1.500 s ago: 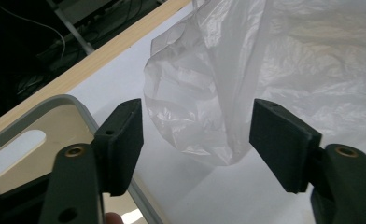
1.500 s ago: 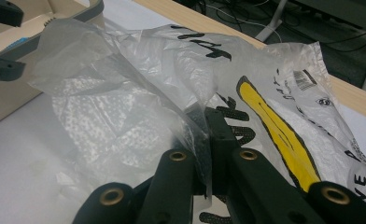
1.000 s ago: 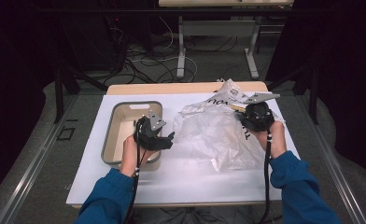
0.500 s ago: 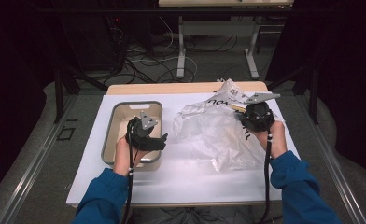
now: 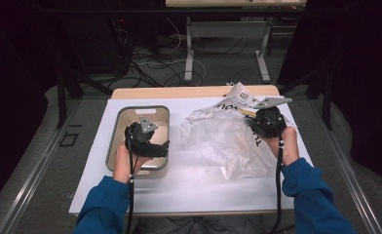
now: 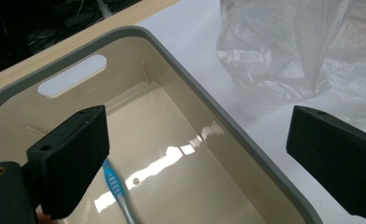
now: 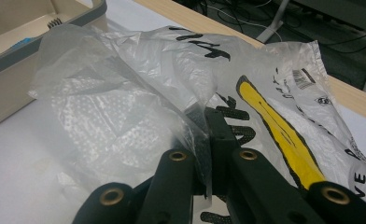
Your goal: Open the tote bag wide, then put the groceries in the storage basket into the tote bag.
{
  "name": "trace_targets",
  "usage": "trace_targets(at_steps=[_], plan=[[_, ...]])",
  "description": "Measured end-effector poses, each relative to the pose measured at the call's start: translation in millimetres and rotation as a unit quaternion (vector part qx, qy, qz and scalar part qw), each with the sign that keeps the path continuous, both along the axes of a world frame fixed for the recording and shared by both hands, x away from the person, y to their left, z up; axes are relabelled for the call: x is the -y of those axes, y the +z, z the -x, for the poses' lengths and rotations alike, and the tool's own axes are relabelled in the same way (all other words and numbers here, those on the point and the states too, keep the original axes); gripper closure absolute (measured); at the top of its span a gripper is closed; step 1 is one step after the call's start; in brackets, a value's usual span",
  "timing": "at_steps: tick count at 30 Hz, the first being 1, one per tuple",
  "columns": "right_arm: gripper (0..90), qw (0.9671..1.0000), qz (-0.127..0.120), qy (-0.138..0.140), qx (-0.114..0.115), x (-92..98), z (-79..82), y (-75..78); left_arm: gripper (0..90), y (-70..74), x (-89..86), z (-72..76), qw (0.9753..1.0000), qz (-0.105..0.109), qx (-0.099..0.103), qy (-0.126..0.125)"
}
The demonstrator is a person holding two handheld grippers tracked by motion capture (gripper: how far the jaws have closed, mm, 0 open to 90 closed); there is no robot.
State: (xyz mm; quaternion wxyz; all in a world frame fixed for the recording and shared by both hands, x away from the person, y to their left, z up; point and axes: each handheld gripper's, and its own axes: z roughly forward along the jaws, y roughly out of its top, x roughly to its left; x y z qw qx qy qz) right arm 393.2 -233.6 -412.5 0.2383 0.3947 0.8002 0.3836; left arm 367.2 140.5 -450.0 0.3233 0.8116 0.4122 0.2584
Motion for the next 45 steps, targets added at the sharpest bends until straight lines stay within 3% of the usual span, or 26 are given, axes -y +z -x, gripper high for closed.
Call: trace_targets(at_steps=[9, 11, 12, 13, 15, 17, 26, 45], plan=[[90.0, 1.0, 0.001, 0.002, -0.001, -0.4, 0.3, 0.4, 4.1, 2.1, -7.1, -1.3, 0.9999, 0.002, -0.004, 0.011], [90.0, 1.0, 0.0, 0.002, -0.001, -0.7, 0.6, 0.5, 4.0, 3.1, -9.0, -1.5, 0.9999, -0.006, -0.003, 0.015], [90.0, 1.0, 0.0, 0.001, 0.0, -1.0, 0.6, 0.4, 4.0, 2.3, -9.3, -1.9, 0.9999, 0.001, -0.005, 0.014], [90.0, 1.0, -0.001, 0.001, 0.001, -1.2, 0.6, 0.1, 4.0, 2.9, -10.5, -2.5, 0.9999, -0.007, -0.003, 0.015], [90.0, 1.0, -0.002, 0.004, 0.0, -1.3, 0.4, -0.1, 4.1, 1.7, -11.3, -3.4, 0.9998, 0.003, -0.006, 0.018], [90.0, 1.0, -0.002, 0.004, -0.001, -1.3, 0.6, 0.0, 4.1, 2.3, -13.8, -4.8, 0.9997, -0.005, -0.01, 0.02], [90.0, 1.0, -0.002, 0.003, 0.0, -2.0, 0.3, 0.1, 4.1, -3.8, -23.5, -11.4, 0.9991, 0.0, -0.022, 0.036], [90.0, 1.0, 0.0, 0.006, 0.001, -3.2, 0.0, -1.1, 5.3, -20.2, -44.8, -34.9, 0.9953, -0.009, -0.051, 0.082]])
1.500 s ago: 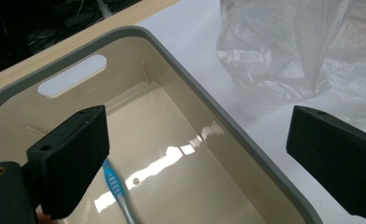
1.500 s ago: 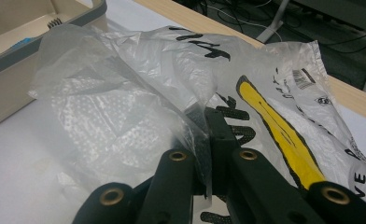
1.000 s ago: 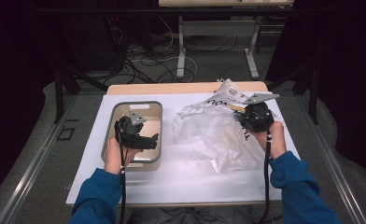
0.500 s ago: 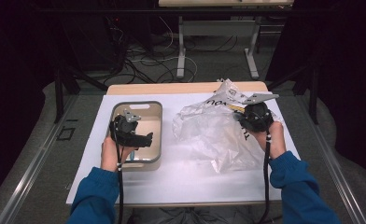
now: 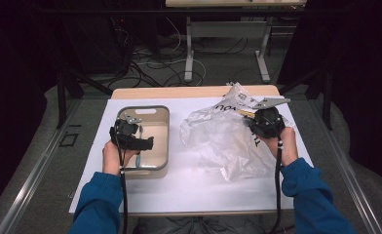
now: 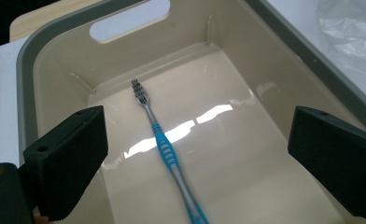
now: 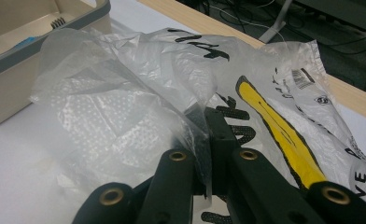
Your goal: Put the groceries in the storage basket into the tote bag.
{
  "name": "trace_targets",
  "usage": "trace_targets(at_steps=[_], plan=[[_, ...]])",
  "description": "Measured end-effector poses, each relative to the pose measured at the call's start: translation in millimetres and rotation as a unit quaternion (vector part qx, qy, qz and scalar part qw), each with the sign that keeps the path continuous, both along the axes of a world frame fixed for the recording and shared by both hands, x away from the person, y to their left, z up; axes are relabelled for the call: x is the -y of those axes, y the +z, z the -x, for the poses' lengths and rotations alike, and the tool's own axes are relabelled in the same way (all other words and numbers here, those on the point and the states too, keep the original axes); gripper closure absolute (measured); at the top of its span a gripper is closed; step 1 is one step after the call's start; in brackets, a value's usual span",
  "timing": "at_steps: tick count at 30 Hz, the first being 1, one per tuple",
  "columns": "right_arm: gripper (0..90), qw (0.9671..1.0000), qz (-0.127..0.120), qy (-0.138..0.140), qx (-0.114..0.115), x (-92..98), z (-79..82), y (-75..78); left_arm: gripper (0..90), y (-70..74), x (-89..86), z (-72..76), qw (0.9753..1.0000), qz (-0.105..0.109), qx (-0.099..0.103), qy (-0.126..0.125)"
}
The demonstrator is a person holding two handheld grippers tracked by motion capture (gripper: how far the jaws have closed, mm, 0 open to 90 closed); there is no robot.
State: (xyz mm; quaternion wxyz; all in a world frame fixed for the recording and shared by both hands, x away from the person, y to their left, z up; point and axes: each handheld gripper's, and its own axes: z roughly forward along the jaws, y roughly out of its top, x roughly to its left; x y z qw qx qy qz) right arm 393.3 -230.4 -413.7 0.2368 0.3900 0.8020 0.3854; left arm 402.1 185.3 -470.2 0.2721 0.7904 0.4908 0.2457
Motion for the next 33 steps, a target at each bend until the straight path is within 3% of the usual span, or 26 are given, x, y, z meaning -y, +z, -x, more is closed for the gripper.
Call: trace_targets(at_steps=[14, 18, 22, 33], plan=[[90.0, 1.0, 0.002, 0.004, 0.001, -1.1, -0.6, -1.0, 10.0, -10.7, -4.4, -20.5, 0.9994, -0.01, -0.028, 0.016], [90.0, 1.0, 0.003, 0.005, 0.001, -1.1, -0.7, -1.3, 15.6, -15.1, -4.0, -27.1, 0.9991, -0.012, -0.033, 0.021], [90.0, 1.0, 0.002, 0.004, 0.0, -0.9, -0.6, -1.2, 18.9, -18.8, -2.9, -32.1, 0.998, -0.02, -0.056, 0.022], [90.0, 1.0, 0.004, 0.006, 0.001, -1.3, -0.1, -1.1, 35.8, -31.2, -4.1, -45.6, 0.9949, -0.022, -0.092, 0.036]])
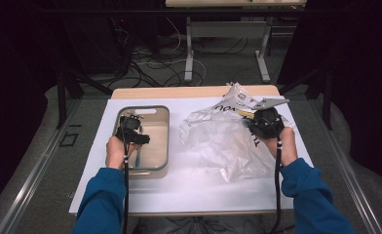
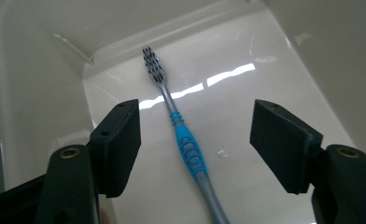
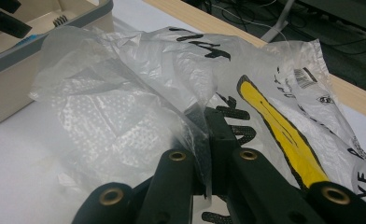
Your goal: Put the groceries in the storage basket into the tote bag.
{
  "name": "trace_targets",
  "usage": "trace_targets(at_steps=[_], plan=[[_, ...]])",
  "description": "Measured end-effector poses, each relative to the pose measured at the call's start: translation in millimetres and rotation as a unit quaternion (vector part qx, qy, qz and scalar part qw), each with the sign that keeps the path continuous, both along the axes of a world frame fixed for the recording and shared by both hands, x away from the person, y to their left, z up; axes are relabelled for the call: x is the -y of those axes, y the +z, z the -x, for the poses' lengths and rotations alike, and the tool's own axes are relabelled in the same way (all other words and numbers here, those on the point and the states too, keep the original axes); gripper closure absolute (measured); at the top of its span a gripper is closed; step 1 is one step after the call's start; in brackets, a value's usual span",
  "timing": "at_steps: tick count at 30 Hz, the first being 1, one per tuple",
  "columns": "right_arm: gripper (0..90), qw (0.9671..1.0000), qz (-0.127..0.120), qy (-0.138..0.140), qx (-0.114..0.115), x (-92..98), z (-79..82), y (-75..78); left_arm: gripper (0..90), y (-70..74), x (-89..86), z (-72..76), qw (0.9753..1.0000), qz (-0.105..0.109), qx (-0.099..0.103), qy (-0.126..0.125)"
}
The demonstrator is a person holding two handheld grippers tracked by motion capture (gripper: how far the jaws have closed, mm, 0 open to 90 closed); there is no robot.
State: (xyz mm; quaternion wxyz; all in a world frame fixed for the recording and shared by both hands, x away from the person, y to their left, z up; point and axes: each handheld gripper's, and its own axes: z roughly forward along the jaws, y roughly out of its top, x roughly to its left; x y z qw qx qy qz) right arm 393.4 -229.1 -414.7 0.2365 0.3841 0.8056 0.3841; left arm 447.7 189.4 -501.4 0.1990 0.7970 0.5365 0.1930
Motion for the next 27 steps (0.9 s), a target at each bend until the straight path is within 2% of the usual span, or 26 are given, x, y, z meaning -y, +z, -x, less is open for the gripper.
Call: trace_targets(at_steps=[6, 15, 22, 24, 27], plan=[[90.0, 1.0, 0.001, 0.001, 0.001, 0.1, 0.0, 0.0, 43.6, -7.5, -2.7, -6.6, 0.9994, -0.012, -0.028, 0.017], [90.0, 1.0, 0.0, -0.002, -0.002, 0.5, 0.5, 0.2, 55.5, -20.0, -5.3, -16.5, 0.9976, -0.014, -0.061, 0.029], [90.0, 1.0, 0.0, -0.003, -0.002, 0.9, 0.7, 0.2, 63.9, -24.2, -6.6, -18.6, 0.9966, -0.018, -0.074, 0.031], [90.0, 1.0, 0.0, -0.004, -0.003, 1.2, 0.7, 0.2, 65.8, -25.3, -6.5, -18.4, 0.9966, -0.012, -0.07, 0.042], [90.0, 1.0, 0.001, -0.005, -0.004, 1.6, 0.8, 0.2, 67.8, -25.3, -6.3, -19.5, 0.9964, -0.02, -0.071, 0.043]])
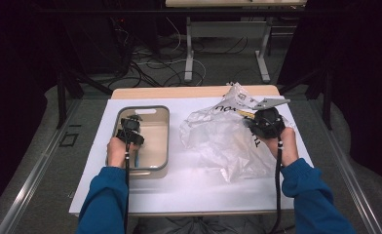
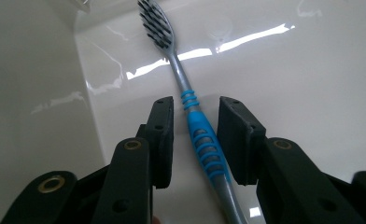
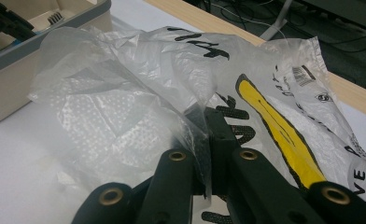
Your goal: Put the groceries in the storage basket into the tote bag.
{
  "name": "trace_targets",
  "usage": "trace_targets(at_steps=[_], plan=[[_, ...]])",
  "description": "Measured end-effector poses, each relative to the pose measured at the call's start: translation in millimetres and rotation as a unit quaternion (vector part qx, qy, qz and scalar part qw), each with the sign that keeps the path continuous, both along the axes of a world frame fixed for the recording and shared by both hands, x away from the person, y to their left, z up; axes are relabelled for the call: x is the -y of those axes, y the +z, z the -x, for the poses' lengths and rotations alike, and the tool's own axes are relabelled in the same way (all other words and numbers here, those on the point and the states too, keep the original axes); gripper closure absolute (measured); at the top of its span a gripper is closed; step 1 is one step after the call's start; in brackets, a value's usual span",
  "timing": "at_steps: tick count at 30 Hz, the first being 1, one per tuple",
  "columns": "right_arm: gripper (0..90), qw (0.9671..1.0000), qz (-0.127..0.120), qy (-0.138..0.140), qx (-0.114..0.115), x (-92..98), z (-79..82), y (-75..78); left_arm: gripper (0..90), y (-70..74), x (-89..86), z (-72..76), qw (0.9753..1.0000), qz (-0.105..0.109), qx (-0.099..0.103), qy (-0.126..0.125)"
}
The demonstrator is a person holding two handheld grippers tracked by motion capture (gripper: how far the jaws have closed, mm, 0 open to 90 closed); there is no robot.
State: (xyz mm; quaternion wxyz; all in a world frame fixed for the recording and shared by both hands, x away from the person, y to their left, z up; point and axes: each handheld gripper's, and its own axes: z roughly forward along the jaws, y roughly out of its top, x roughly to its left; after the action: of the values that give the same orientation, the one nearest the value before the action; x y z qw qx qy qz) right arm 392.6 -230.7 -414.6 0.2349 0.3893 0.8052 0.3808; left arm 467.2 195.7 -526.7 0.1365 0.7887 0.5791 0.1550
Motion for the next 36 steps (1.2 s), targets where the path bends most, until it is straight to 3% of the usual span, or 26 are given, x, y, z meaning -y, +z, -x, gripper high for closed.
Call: trace_targets(at_steps=[6, 11, 24, 36], plan=[[90.0, 1.0, 0.004, 0.003, -0.003, -2.0, 0.3, -0.9, 68.1, 0.0, 0.9, 1.0, 1.0, -0.001, -0.002, 0.005], [90.0, 1.0, 0.002, 0.002, -0.001, -1.2, -0.1, -1.1, 76.8, 0.2, 0.8, 1.8, 0.9999, 0.011, -0.007, -0.007], [90.0, 1.0, 0.005, 0.001, -0.002, -1.2, 0.4, -0.8, 79.2, 1.3, 1.9, 4.3, 0.9995, 0.019, -0.003, -0.025], [90.0, 1.0, 0.003, -0.001, 0.001, -0.1, 1.0, -0.2, 79.3, 13.8, 3.7, 11.3, 0.9973, 0.035, 0.03, -0.057]])
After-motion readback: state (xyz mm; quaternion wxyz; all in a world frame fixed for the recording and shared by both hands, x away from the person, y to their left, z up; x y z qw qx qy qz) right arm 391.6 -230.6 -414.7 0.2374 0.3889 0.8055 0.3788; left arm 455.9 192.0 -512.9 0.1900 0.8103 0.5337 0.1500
